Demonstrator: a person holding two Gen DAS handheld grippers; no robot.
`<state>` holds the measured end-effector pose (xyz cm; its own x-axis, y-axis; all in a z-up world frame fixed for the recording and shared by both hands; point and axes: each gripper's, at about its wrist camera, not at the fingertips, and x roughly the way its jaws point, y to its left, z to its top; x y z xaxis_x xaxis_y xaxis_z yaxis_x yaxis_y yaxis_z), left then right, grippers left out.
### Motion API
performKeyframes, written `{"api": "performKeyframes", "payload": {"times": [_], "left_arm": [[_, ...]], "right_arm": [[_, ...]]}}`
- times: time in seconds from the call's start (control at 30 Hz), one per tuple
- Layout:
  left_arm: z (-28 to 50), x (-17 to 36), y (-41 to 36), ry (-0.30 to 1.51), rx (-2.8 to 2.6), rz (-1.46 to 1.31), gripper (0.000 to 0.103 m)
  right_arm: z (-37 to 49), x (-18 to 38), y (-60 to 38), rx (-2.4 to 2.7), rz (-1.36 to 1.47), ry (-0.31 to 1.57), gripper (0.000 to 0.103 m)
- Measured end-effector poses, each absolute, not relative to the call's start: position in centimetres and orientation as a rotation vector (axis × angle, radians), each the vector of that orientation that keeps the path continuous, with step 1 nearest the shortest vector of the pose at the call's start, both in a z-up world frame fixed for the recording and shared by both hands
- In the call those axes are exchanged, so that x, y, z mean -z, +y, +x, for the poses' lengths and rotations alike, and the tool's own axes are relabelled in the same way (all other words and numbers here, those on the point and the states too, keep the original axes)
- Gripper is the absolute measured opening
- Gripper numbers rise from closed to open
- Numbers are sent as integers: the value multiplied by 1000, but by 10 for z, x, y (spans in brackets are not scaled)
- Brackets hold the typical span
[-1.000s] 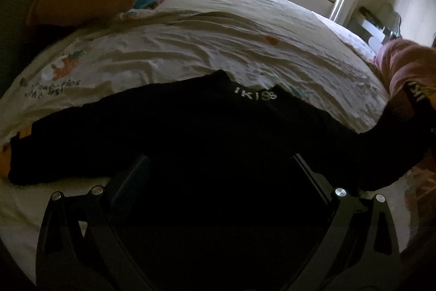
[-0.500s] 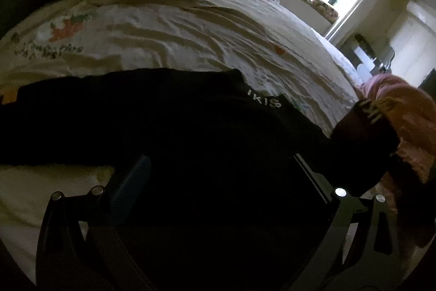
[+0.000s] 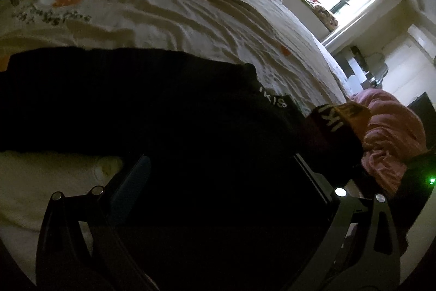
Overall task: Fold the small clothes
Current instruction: 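Lift the sleeve with the right gripper and fold it across the shirt body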
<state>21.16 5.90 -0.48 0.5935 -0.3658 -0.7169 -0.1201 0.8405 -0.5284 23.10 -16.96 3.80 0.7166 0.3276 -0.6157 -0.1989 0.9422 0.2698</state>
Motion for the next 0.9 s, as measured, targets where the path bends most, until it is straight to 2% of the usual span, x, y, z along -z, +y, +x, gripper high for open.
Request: {"api": "performKeyframes", "payload": {"times": [0.17, 0.2, 0.23, 0.37, 0.43, 0.47, 0.53, 0.63, 0.77, 0.83, 0.9], "left_arm": [[213, 13, 69, 933, 180, -640, 94], [213, 15, 70, 933, 183, -647, 94], [213, 16, 71, 935, 186, -653, 94], [214, 21, 72, 946, 207, -670, 93], [215, 23, 70, 954, 222, -675, 90], [215, 24, 69, 958, 227, -677, 88], [217, 29, 65, 974, 243, -690, 85], [219, 38, 55, 1010, 271, -699, 74], [222, 50, 38, 1074, 226, -643, 73], [223, 54, 30, 1097, 199, -602, 73], [226, 58, 21, 1113, 176, -558, 67]], "right_arm": [[237, -22, -148, -341, 164, 754, 16], [238, -19, -144, -351, 158, 763, 22], [238, -16, -141, -363, 155, 772, 32], [230, -14, -135, -419, 149, 777, 35], [221, -18, -138, -462, 156, 767, 47], [216, -20, -140, -473, 150, 756, 50], [205, -25, -147, -476, 130, 734, 51], [199, -26, -167, -444, 146, 739, 53], [200, -23, -206, -334, 162, 755, 53], [203, -20, -225, -266, 162, 781, 57], [207, -16, -241, -215, 165, 796, 59]]}}
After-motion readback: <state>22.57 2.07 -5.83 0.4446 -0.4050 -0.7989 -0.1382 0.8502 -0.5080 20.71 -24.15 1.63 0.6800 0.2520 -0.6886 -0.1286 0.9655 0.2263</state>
